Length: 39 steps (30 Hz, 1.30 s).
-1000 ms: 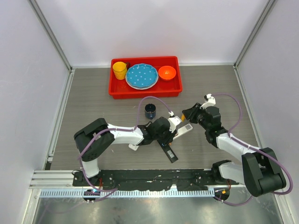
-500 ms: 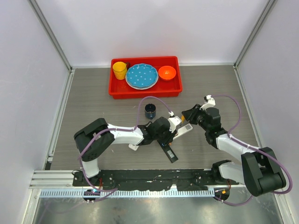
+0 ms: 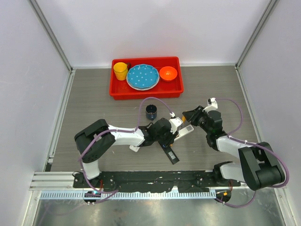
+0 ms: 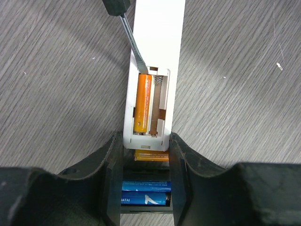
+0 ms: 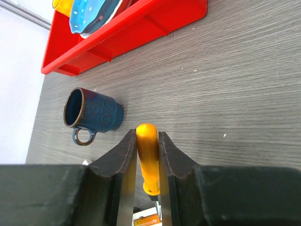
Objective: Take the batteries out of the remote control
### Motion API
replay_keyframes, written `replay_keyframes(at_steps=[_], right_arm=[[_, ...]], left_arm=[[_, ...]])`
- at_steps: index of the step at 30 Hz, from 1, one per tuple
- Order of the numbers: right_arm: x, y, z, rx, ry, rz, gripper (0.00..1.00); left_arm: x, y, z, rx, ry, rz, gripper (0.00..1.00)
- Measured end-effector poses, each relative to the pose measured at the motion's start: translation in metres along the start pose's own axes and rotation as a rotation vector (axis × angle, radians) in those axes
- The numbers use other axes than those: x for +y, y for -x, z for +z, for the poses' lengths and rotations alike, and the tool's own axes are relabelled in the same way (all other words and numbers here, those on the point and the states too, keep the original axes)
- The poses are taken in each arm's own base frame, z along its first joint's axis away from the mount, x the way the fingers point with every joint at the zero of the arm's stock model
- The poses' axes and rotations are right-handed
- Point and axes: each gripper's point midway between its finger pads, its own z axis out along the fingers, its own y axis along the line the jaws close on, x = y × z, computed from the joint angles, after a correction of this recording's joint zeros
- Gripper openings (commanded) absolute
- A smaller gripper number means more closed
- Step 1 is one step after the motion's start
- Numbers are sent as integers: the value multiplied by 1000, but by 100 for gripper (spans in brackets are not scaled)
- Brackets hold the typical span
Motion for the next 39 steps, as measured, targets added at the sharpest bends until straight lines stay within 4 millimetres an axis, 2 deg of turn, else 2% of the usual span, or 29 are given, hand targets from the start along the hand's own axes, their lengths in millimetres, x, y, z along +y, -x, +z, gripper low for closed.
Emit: replay_keyframes(at_steps=[7,11,13,21,26,34,36,37,39], right_arm=[[9,6,-1,-26,33,62,1],[35,0,-9,23,127,121,1],[40,-4,-12,49,144,139,1],[39,-10,-13,77,133,164,1],[27,-15,-13,95,74,143,1],[18,4,-12,41,-12,46,1],[13,5,-11,35,-38,35,1],[10,5,-12,35,-52,29,1],[5,3,-12,40,-74,27,1]], left_arm=[[0,0,0,1,1,1,0],[0,0,0,0,1,-1,0],[0,0,0,0,1,-1,0],[0,0,0,0,1,-1,0],[0,0,0,0,1,-2,0],[0,0,0,0,1,-2,1],[0,0,0,0,1,-3,6],[0,0,0,-1,1,-3,20],[0,0,0,0,0,-4,36]])
